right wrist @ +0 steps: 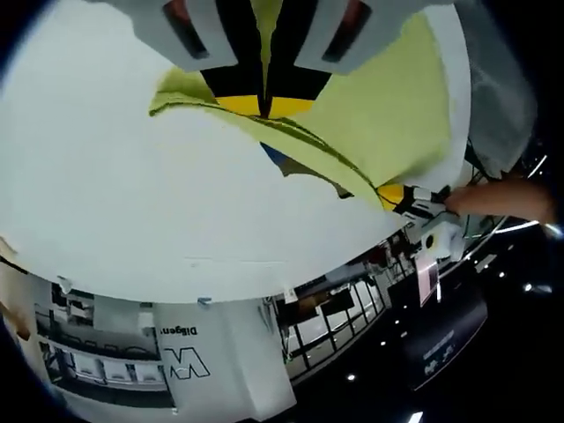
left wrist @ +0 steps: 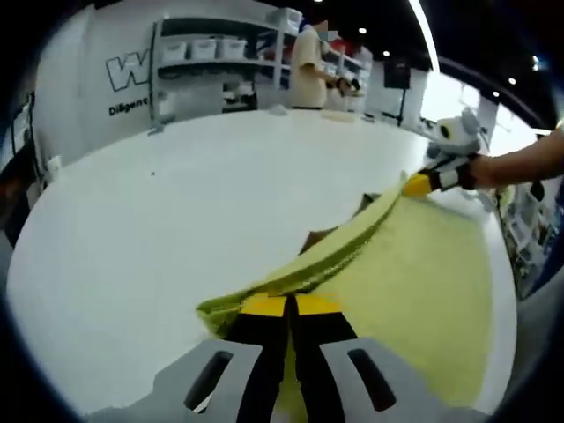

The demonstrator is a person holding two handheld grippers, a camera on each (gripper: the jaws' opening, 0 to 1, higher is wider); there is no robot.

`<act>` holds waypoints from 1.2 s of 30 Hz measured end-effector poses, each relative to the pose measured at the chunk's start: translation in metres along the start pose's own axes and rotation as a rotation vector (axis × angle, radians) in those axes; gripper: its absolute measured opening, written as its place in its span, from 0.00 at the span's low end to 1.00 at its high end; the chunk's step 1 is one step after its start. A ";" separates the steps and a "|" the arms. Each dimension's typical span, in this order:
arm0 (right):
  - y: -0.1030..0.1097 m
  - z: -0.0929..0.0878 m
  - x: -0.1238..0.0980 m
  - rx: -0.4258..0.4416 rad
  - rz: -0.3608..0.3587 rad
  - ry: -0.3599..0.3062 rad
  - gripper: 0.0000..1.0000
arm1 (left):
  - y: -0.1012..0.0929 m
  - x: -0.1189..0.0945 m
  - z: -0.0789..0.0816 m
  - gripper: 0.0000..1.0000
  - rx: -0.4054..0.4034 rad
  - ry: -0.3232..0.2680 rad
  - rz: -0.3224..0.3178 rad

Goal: Fold the garment on the visible template until the final outline fits inside the template.

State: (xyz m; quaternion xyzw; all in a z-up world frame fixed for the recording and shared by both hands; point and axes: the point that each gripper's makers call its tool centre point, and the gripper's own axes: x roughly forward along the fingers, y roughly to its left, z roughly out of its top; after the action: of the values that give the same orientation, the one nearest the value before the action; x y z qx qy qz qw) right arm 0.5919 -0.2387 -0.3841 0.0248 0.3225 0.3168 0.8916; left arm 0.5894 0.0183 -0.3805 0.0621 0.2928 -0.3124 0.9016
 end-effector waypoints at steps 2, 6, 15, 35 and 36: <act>-0.012 0.007 0.001 0.010 -0.031 -0.016 0.00 | 0.013 0.002 0.008 0.01 -0.034 -0.034 0.043; -0.018 0.017 -0.005 0.022 -0.050 -0.050 0.00 | 0.016 -0.004 0.013 0.01 -0.037 -0.054 0.065; 0.026 0.020 -0.028 -0.036 0.020 -0.091 0.00 | -0.022 -0.028 0.030 0.01 0.040 -0.127 -0.082; 0.152 -0.021 -0.004 -0.143 0.260 -0.029 0.00 | -0.156 -0.014 0.004 0.01 0.186 -0.060 -0.384; 0.153 -0.022 -0.002 -0.146 0.260 -0.023 0.00 | -0.156 -0.013 0.003 0.01 0.186 -0.058 -0.384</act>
State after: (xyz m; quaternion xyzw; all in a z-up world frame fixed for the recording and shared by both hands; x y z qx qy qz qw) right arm 0.4940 -0.1213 -0.3625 0.0051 0.2822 0.4520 0.8462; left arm 0.4893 -0.1000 -0.3592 0.0792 0.2433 -0.5055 0.8240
